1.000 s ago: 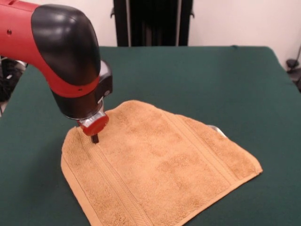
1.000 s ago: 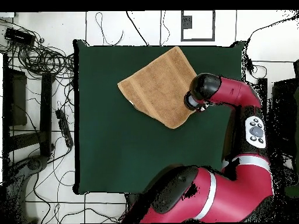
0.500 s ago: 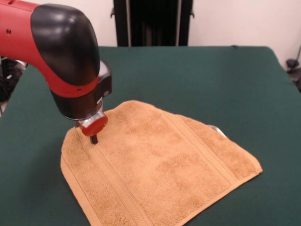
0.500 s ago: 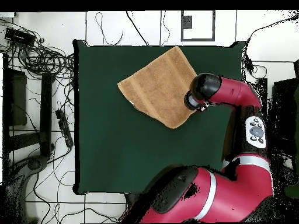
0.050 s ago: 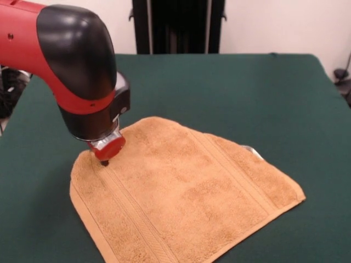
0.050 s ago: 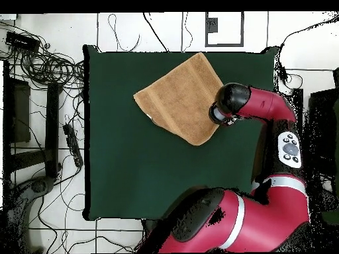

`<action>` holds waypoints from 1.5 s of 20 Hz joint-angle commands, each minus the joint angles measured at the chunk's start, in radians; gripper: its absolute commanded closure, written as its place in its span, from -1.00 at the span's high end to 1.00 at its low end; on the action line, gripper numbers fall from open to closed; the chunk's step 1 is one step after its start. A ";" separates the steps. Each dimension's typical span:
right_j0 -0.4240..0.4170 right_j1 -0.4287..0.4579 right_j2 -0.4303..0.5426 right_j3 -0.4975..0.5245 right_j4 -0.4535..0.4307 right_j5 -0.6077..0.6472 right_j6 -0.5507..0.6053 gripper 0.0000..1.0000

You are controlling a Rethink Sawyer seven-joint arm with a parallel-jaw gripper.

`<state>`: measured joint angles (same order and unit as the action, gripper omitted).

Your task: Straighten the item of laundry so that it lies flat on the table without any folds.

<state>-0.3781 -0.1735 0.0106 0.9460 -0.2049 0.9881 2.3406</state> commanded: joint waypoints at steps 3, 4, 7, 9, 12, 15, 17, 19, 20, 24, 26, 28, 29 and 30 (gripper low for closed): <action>0.058 0.047 0.043 0.006 -0.028 -0.130 0.029 -1.00; 0.060 0.046 0.041 0.006 -0.028 -0.129 0.029 -1.00; 0.065 0.048 0.032 0.003 -0.028 -0.125 0.033 -1.00; 0.067 0.050 0.028 -0.001 -0.027 -0.121 0.036 -1.00; 0.066 0.048 0.027 0.001 -0.028 -0.117 0.028 -1.00; 0.049 0.030 0.035 0.015 -0.025 -0.088 -0.018 -1.00; 0.042 0.009 0.024 0.024 -0.035 -0.077 -0.036 -1.00; 0.034 -0.009 0.021 0.039 -0.041 -0.075 -0.059 -1.00; 0.030 -0.020 0.021 0.051 -0.044 -0.078 -0.071 -1.00; 0.011 -0.067 0.020 0.093 -0.052 -0.074 -0.120 -1.00; 0.000 -0.080 0.018 0.094 -0.059 -0.073 -0.142 -1.00; -0.008 -0.084 0.021 0.092 -0.064 -0.073 -0.159 -1.00; -0.009 -0.086 0.022 0.094 -0.067 -0.075 -0.164 -1.00; -0.011 -0.088 0.023 0.096 -0.069 -0.077 -0.169 -1.00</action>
<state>-0.3741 -0.2040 -0.0083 0.9530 -0.2116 0.9699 2.3406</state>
